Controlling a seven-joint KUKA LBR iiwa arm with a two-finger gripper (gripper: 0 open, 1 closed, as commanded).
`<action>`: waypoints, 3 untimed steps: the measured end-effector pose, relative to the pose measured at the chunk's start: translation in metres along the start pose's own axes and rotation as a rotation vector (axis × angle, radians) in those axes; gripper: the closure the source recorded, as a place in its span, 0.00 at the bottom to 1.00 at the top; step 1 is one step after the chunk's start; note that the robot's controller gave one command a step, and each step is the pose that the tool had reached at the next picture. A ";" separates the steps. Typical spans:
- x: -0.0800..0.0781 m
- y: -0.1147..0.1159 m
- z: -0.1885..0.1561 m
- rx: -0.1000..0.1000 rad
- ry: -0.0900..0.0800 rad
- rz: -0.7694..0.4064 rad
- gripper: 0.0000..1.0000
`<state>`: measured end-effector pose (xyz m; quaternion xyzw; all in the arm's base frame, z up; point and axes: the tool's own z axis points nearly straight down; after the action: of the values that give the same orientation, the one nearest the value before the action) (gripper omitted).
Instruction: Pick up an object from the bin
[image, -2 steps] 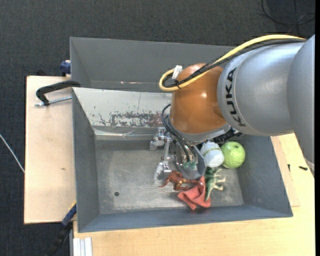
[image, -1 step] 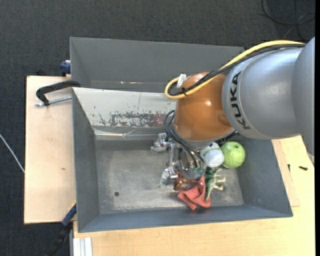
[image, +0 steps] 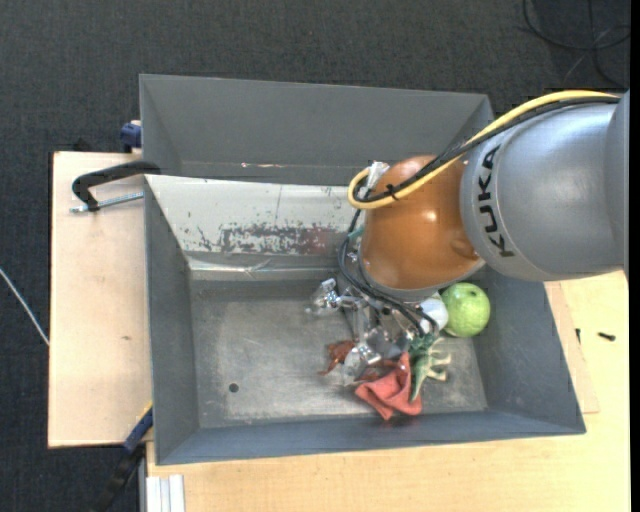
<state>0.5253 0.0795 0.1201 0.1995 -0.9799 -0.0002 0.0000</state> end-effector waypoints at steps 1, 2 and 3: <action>0.003 -0.015 0.000 0.001 -0.005 -0.173 0.00; 0.014 -0.020 0.014 0.000 -0.003 -0.084 0.00; 0.031 -0.024 0.040 0.003 -0.012 -0.657 1.00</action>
Offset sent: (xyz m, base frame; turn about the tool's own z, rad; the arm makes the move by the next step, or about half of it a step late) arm -0.0266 -0.0429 -0.0501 -0.5145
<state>0.5057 0.0453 0.0800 0.5050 -0.8631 0.0003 -0.0061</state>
